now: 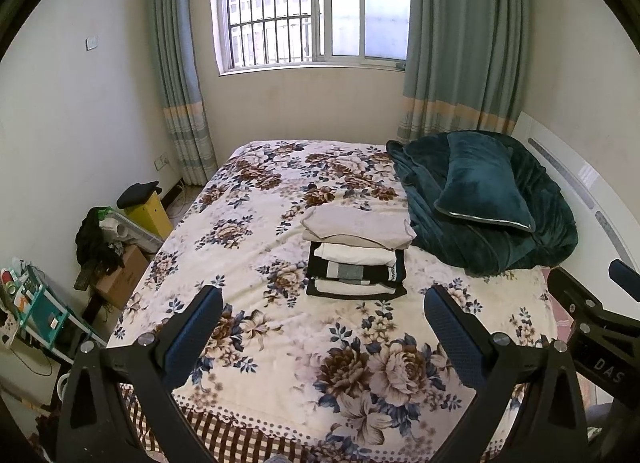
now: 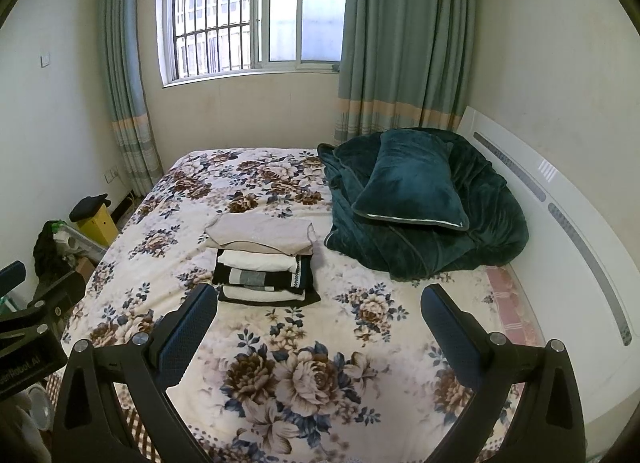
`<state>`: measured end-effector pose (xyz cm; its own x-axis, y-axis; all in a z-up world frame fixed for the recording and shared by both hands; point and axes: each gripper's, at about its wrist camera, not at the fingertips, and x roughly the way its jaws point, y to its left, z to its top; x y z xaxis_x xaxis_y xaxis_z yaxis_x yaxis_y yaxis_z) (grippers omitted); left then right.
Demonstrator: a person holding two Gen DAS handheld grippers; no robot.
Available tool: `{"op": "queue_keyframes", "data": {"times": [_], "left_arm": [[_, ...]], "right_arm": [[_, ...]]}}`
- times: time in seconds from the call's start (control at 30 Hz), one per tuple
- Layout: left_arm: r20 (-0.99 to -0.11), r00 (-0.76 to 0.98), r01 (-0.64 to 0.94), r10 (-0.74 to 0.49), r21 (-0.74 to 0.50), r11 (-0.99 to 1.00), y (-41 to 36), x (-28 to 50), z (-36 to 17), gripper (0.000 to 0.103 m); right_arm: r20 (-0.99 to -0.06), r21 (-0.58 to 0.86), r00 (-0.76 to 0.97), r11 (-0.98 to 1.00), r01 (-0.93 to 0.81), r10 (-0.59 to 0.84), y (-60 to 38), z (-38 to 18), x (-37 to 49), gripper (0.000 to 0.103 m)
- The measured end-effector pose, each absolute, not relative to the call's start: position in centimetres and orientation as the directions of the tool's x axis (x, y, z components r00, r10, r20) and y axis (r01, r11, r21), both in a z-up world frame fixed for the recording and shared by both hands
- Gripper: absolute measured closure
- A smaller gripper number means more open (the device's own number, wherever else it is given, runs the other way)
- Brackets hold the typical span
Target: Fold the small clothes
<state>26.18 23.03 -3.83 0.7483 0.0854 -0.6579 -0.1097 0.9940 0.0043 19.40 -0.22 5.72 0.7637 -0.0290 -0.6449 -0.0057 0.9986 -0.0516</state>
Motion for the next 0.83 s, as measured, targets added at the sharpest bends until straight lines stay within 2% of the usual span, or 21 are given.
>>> {"op": "queue_keyframes", "data": {"times": [0.83], "left_arm": [[-0.652, 0.754, -0.102, 0.075, -0.004, 0.995, 22.89, 25.59, -3.58, 0.0]], "right_arm": [[-0.641, -0.053, 0.767, 0.999, -0.004, -0.031, -0.02, 5.49, 19.06, 0.0]]}}
